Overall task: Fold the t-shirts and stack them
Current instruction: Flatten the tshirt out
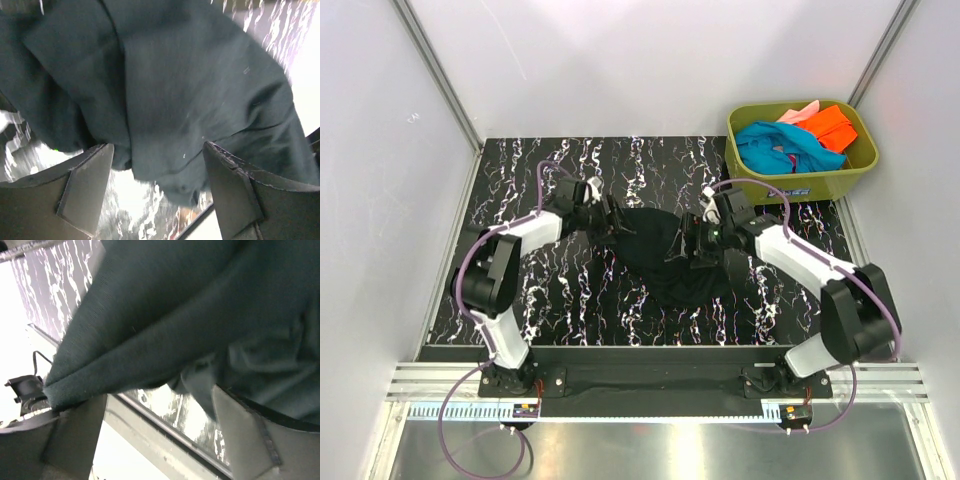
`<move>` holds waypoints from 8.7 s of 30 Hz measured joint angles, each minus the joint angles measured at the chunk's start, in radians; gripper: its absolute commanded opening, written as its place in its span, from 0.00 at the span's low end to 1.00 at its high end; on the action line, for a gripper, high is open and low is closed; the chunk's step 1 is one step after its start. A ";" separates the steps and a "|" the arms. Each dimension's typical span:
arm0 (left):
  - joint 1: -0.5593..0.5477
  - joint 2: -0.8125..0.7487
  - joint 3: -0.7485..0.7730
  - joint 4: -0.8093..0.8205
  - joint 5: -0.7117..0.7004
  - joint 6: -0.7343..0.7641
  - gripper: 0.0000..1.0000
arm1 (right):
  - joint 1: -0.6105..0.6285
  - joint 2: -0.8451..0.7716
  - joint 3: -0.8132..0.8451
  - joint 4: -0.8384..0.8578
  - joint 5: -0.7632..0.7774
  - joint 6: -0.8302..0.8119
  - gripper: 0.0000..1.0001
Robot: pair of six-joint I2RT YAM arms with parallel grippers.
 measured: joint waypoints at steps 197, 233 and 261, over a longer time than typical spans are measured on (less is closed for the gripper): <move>-0.418 -0.666 -0.219 -0.584 -0.364 -0.077 0.84 | -0.185 -0.081 0.333 -0.599 0.594 -0.140 0.70; -0.237 -0.791 0.044 -0.734 -0.561 -0.003 0.00 | -0.094 0.114 0.147 -0.544 0.438 -0.185 0.58; -0.184 -0.896 0.259 -0.885 -0.586 0.068 0.00 | -0.074 0.242 0.204 -0.481 0.673 -0.220 0.00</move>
